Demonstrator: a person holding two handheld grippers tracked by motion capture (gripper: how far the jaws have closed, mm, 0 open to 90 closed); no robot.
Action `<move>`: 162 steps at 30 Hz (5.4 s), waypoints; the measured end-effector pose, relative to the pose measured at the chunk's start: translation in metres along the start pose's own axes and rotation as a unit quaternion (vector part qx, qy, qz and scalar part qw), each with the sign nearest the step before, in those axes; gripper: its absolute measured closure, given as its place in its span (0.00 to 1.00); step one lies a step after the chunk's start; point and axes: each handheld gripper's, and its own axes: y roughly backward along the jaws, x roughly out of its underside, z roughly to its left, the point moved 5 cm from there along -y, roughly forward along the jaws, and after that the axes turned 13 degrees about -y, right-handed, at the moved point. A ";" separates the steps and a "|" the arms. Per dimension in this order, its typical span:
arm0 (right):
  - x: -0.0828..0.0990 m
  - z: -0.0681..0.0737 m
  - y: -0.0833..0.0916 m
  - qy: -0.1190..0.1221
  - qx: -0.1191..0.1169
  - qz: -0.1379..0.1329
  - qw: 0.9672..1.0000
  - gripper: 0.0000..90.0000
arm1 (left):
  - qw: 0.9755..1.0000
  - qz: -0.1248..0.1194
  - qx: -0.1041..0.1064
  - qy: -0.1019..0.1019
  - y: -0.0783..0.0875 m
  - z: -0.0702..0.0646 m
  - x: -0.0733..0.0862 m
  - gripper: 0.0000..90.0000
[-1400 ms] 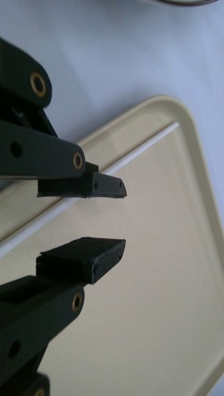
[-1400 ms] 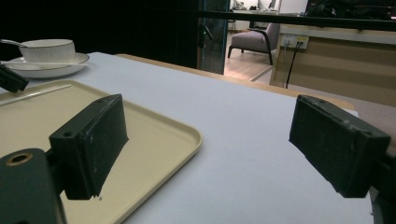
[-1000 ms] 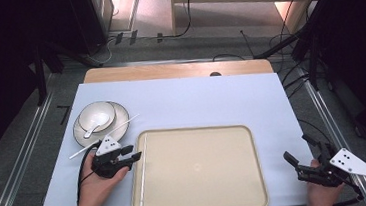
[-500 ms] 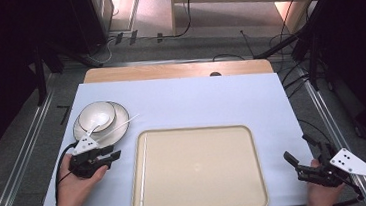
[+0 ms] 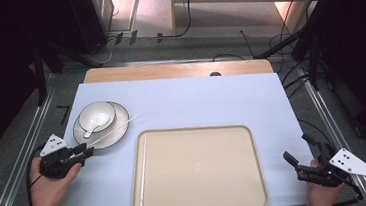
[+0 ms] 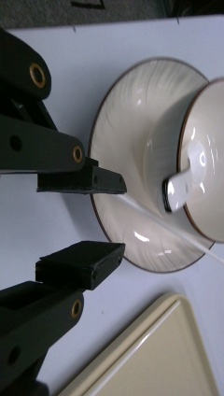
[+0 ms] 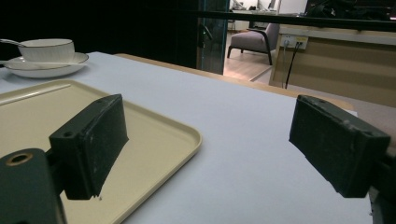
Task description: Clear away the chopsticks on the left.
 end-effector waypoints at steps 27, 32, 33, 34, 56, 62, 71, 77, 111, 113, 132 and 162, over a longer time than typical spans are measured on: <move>0.000 0.000 0.000 0.001 0.000 0.002 1.000 0.13 | 0.999 0.045 -0.012 -0.009 -0.008 0.024 0.029 0.69; 0.001 -0.001 0.001 0.001 0.001 0.002 1.000 0.13 | 0.999 0.044 -0.004 -0.008 -0.010 0.024 0.030 0.72; 0.001 -0.001 0.001 0.001 0.001 0.002 1.000 0.13 | 0.999 0.044 -0.004 -0.008 -0.010 0.024 0.030 0.73; 0.001 0.000 0.001 0.001 0.001 0.002 1.000 0.13 | 0.999 0.045 -0.002 -0.011 -0.009 0.024 0.030 0.74; 0.000 -0.001 0.002 0.000 0.001 -0.001 1.000 0.13 | 0.994 0.017 0.104 -0.024 -0.005 -0.010 0.008 0.94; -0.001 -0.001 0.002 0.001 0.002 -0.002 1.000 0.13 | 0.992 0.006 0.124 -0.013 -0.005 -0.029 -0.004 0.94; -0.001 0.000 0.003 0.002 0.002 -0.002 1.000 0.13 | 0.987 -0.007 0.157 -0.020 -0.011 -0.078 -0.026 0.94; -0.001 -0.001 0.003 0.002 0.002 -0.004 1.000 0.13 | 0.982 -0.002 0.190 -0.024 -0.019 -0.115 -0.028 0.94; 0.000 -0.001 0.002 0.000 0.001 0.000 1.000 0.13 | 0.979 0.045 0.195 -0.031 -0.046 -0.193 -0.007 0.89; 0.000 -0.001 0.002 0.000 0.001 -0.001 1.000 0.13 | 0.979 0.044 0.195 -0.031 -0.046 -0.193 -0.007 0.89; 0.000 -0.002 0.004 -0.002 0.002 -0.004 1.000 0.13 | 0.978 0.036 0.205 -0.028 -0.038 -0.201 -0.005 0.77; 0.001 -0.001 0.000 -0.003 -0.003 0.003 1.000 0.13 | 0.965 0.055 0.249 -0.067 -0.131 -0.239 -0.091 1.00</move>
